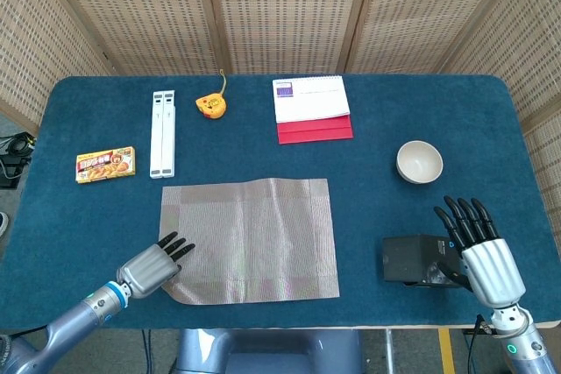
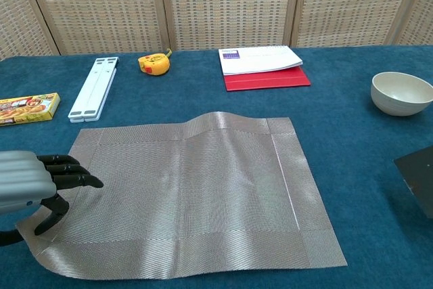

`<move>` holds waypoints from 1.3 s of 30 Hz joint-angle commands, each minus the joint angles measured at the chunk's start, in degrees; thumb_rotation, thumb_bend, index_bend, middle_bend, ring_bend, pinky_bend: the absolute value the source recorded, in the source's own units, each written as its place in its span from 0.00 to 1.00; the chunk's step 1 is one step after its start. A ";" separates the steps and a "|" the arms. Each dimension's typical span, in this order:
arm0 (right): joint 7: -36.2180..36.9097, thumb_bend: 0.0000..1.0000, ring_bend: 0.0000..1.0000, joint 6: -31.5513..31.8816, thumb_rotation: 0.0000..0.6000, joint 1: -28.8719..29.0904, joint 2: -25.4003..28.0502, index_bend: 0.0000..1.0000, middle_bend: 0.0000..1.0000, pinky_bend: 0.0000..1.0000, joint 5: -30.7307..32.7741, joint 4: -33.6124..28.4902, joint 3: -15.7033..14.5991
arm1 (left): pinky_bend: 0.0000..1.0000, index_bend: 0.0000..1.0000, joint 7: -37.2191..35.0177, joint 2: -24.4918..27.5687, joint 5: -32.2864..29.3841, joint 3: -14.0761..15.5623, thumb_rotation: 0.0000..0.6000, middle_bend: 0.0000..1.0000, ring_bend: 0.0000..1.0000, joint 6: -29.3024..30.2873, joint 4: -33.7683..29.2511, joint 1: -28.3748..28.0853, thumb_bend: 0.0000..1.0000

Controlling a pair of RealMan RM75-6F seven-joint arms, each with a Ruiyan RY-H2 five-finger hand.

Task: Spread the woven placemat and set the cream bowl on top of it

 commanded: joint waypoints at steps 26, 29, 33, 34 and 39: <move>2.86 0.00 0.00 -16.97 1.00 9.20 2.32 0.07 0.00 0.00 10.14 2.78 6.20 | 0.00 0.00 -8.81 5.82 -11.34 -16.55 1.00 0.00 0.00 33.87 -6.22 13.34 0.00; 3.18 0.00 0.00 -22.67 1.00 12.00 2.78 0.07 0.00 0.00 13.19 3.23 7.46 | 0.00 0.00 -8.65 5.30 -13.01 -17.48 1.00 0.00 0.00 34.23 -6.59 13.83 0.00; 2.31 0.00 0.00 -31.70 1.00 16.07 2.44 0.09 0.00 0.00 18.43 5.10 9.03 | 0.00 0.00 -9.88 5.70 -13.97 -18.28 1.00 0.00 0.00 33.59 -6.37 14.18 0.00; 2.13 0.00 0.00 -33.19 1.00 16.73 2.23 0.09 0.00 0.00 19.33 5.55 9.26 | 0.00 0.00 -10.08 5.81 -14.01 -18.41 1.00 0.00 0.00 33.51 -6.32 14.22 0.00; 1.63 0.00 0.00 -42.30 1.00 20.66 0.11 0.11 0.00 0.00 24.37 8.67 9.86 | 0.00 0.00 -11.27 6.32 -14.38 -19.04 1.00 0.00 0.00 32.81 -5.89 14.51 0.00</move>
